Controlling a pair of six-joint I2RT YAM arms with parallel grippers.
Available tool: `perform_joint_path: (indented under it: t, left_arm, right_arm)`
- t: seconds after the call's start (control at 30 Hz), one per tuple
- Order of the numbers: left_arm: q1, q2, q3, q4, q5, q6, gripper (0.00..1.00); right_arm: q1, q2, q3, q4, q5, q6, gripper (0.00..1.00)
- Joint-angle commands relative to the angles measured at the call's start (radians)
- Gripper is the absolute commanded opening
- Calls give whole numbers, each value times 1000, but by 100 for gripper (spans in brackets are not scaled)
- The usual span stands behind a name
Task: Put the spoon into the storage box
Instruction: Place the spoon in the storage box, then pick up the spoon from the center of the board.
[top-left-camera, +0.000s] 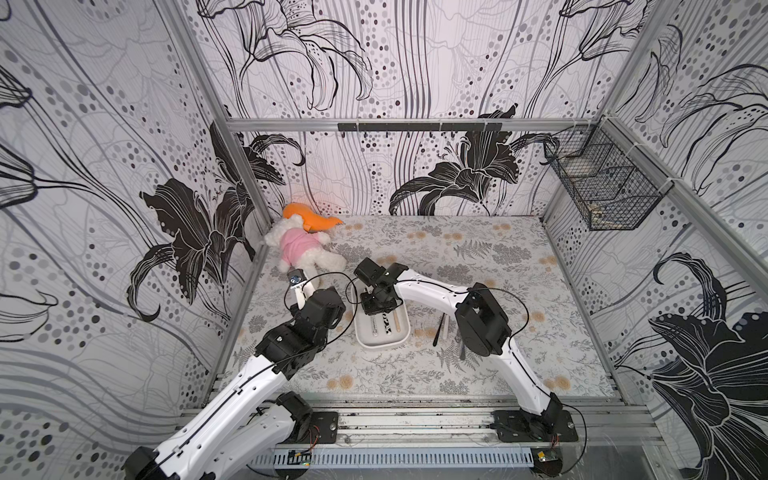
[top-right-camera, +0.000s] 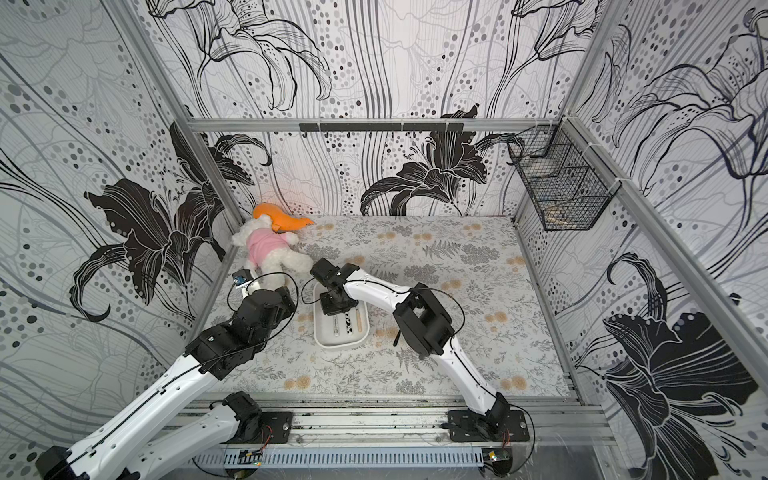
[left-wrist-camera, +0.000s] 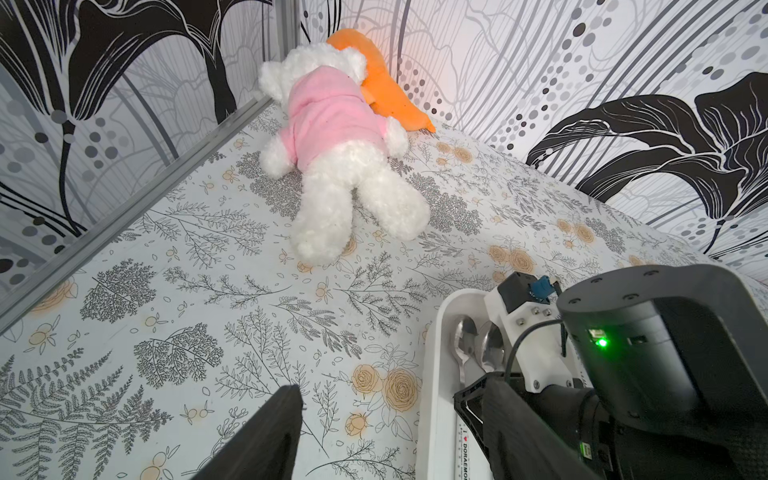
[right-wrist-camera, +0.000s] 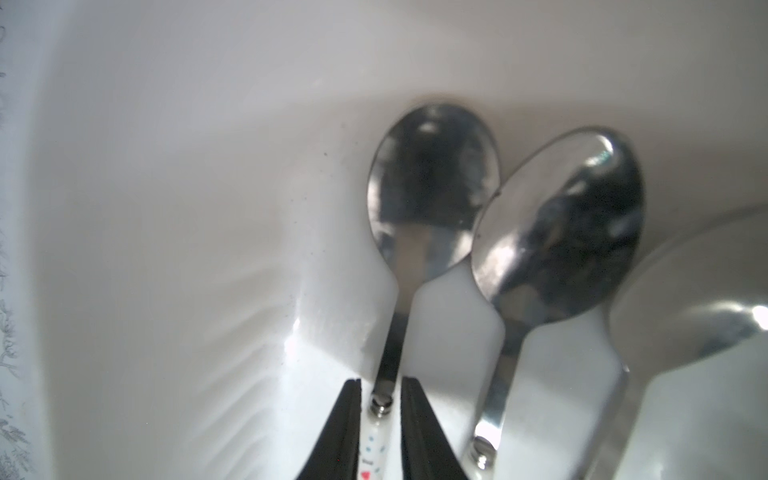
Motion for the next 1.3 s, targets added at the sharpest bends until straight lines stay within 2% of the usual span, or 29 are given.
perform_joint_path:
  t: [0.0, 0.1, 0.23, 0.4, 0.5, 0.63, 0.8, 0.93, 1.1, 1.27]
  left_arm:
    - [-4, 3, -12, 12, 13, 2, 74]
    - [-4, 7, -13, 15, 35, 11, 74]
    - [-4, 21, -5, 35, 109, 42, 73]
    - [-13, 73, 20, 89, 231, 74, 70]
    - [-63, 151, 61, 115, 256, 70, 67]
    - [-239, 343, 170, 142, 203, 43, 66]
    - [-392, 629, 326, 209, 234, 17, 66]
    - [-452, 842, 458, 230, 299, 14, 63]
    - [-480, 1026, 562, 272, 390, 7, 58]
    - [-487, 1172, 665, 248, 397, -1, 54]
  right_arm:
    - [3, -60, -39, 29, 28, 10, 22]
    - [-10, -137, -84, 71, 36, -15, 22]
    - [-64, -291, -222, 164, 37, -31, 23]
    - [-137, -523, -408, 239, 138, -66, 23]
    - [-230, -627, -514, 251, 156, -75, 23]
    - [-376, -819, -769, 382, 156, -51, 23]
    - [-506, -910, -955, 452, 169, -51, 23]
    - [-576, -936, -1056, 506, 171, -39, 23]
    - [-624, -950, -1132, 552, 186, -36, 23]
    - [-637, -947, -1171, 577, 192, -24, 23]
